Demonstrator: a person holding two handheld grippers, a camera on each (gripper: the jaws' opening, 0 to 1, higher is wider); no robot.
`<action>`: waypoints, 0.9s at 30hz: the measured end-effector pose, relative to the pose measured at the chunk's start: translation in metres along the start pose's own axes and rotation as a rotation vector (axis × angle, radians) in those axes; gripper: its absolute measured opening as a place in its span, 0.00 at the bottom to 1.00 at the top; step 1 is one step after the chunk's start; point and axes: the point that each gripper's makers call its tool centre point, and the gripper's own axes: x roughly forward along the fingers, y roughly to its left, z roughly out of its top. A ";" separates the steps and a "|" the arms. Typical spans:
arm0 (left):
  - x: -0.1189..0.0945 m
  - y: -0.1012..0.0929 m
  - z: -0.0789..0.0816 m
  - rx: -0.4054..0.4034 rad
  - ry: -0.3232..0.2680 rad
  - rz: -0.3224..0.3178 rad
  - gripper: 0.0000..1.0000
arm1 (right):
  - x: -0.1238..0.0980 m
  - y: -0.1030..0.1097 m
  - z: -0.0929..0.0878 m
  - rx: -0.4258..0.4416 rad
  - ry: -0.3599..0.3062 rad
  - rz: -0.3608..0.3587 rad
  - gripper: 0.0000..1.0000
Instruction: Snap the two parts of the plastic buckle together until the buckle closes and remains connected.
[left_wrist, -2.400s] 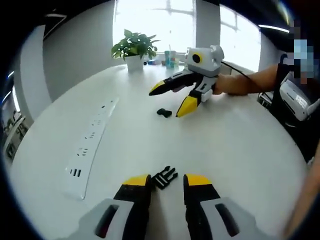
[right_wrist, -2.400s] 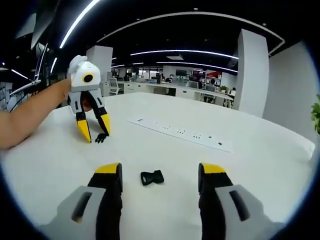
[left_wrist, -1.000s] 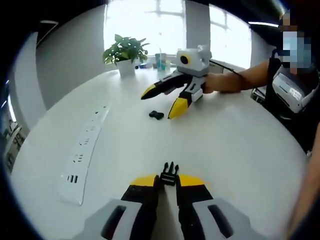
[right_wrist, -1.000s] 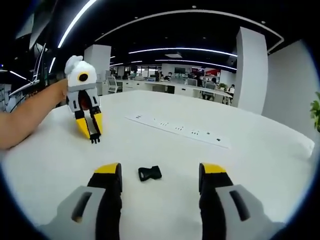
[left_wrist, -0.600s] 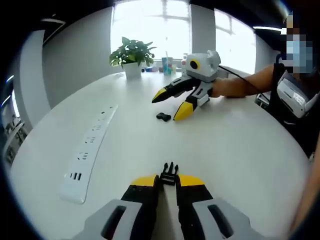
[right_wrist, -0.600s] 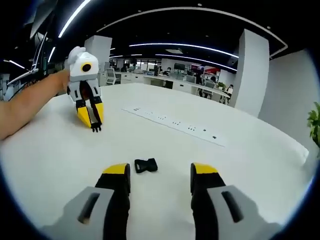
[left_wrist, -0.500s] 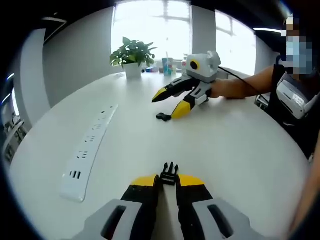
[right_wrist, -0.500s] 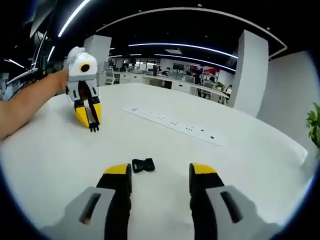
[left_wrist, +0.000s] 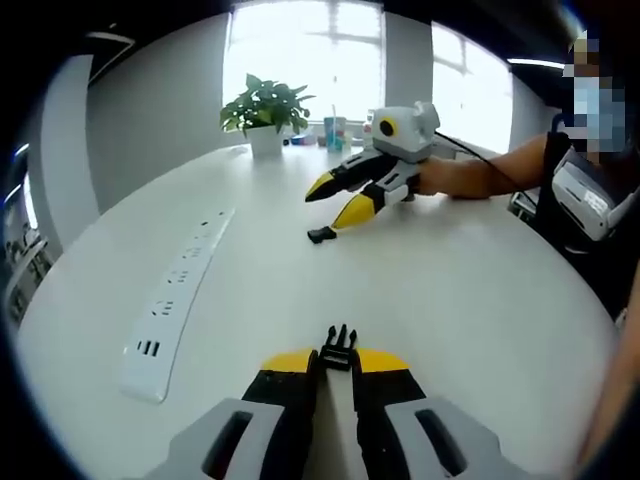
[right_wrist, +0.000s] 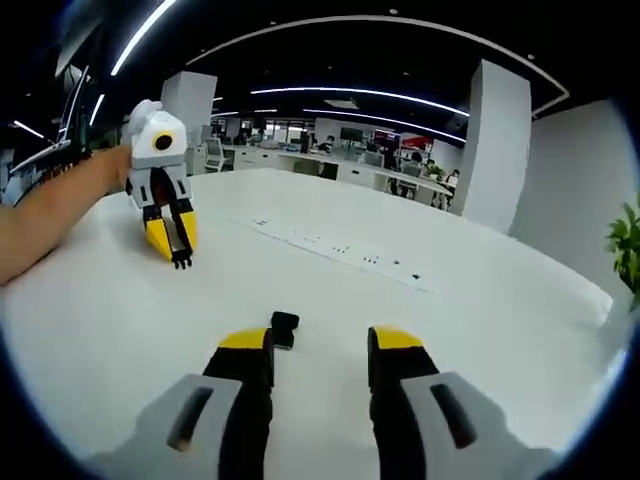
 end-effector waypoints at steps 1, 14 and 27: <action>0.000 0.000 0.000 0.000 0.000 -0.001 0.13 | 0.001 0.003 0.000 0.002 0.002 0.007 0.34; 0.002 -0.006 0.002 -0.004 -0.001 -0.008 0.13 | 0.005 0.015 -0.010 0.030 0.031 0.048 0.26; 0.000 -0.003 0.001 -0.013 -0.010 -0.017 0.13 | 0.008 0.012 -0.011 0.056 0.040 0.058 0.21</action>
